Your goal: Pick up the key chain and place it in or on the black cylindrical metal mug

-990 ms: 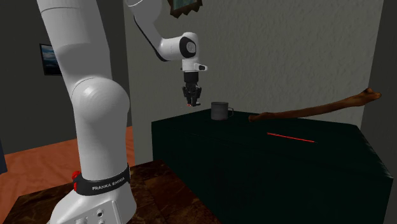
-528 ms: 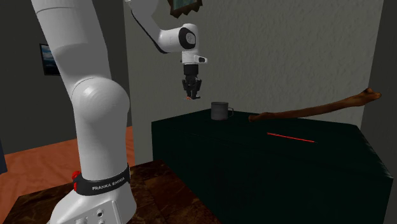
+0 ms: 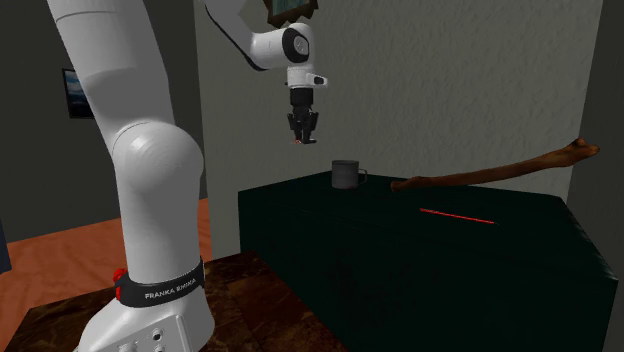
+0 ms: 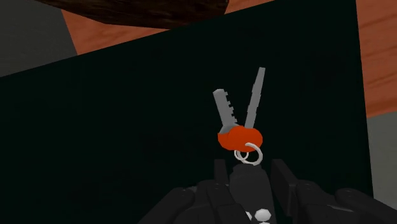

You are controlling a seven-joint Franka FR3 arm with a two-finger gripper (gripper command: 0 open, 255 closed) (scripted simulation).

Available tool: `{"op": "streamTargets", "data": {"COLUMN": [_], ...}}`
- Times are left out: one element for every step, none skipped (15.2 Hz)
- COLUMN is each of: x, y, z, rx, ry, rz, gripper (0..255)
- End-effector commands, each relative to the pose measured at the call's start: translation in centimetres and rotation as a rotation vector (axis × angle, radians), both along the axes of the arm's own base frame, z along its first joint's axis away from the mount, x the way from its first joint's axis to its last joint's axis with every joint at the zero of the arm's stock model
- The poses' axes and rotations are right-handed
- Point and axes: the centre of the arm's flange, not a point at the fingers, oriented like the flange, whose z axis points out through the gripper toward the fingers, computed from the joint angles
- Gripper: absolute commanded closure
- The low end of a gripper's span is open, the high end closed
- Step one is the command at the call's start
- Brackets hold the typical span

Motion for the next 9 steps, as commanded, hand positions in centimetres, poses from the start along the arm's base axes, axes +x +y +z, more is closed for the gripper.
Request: {"op": "streamTargets", "data": {"x": [2.1, 3.4, 4.6, 5.9, 7.2, 8.5, 9.8, 11.1, 12.4], "y": [-0.5, -0.8, -1.1, -1.3, -1.6, -1.9, -2.2, -2.5, -2.7], "z": [0.3, 0.4, 0.4, 0.4, 0.5, 0.5, 0.6, 0.6, 0.6], "rx": [0.0, 0.0, 0.0, 0.0, 0.0, 0.0, 0.0, 0.0, 0.0], "ry": [0.001, 0.001, 0.001, 0.001, 0.001, 0.001, 0.001, 0.001, 0.001], "rz": [0.0, 0.0, 0.0, 0.0, 0.0, 0.0, 0.0, 0.0, 0.0], "gripper": [255, 255, 255, 255, 255, 255, 255, 255, 255]}}
